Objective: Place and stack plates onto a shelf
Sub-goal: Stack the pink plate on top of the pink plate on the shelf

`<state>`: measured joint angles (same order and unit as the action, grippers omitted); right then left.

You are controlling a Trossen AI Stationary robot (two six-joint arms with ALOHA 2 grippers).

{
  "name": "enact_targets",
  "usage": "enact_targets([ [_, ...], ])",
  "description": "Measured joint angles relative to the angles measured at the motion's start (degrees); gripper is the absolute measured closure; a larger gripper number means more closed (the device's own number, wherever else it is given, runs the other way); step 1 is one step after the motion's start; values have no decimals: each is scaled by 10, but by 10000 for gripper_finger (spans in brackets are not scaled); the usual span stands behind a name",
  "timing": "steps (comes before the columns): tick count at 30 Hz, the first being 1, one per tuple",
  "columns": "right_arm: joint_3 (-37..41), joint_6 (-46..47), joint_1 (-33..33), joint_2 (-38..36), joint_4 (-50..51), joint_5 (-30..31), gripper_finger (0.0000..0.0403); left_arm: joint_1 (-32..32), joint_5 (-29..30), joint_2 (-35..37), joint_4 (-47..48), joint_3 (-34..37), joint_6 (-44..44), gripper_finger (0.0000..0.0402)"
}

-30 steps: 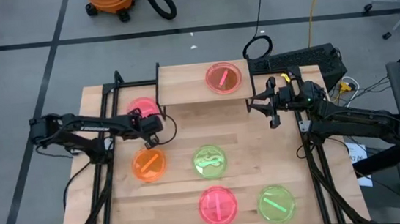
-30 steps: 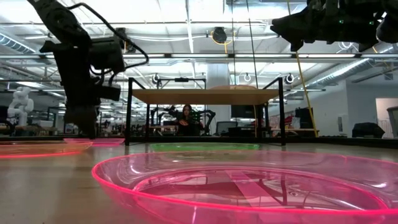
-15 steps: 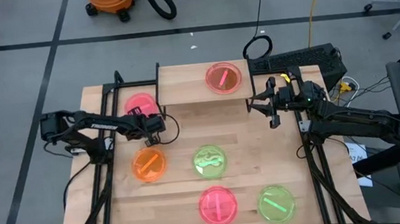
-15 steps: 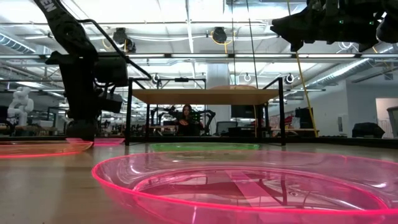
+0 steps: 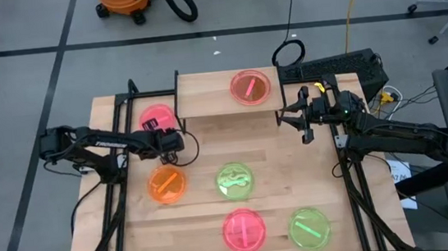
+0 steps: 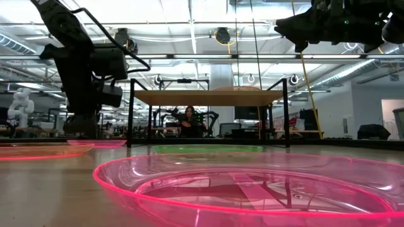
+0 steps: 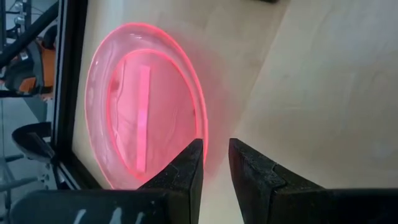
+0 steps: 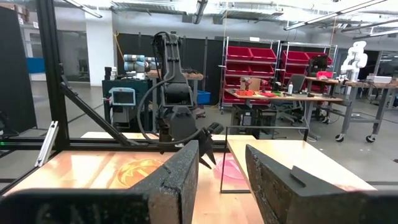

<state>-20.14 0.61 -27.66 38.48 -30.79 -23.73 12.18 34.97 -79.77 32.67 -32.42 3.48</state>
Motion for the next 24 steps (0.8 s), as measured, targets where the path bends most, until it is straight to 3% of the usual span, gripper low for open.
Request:
enact_targets([
  [24, 0, -8, 0, 0, 7, 1, 284, 88, -65, -1, -40, 0, -54, 316],
])
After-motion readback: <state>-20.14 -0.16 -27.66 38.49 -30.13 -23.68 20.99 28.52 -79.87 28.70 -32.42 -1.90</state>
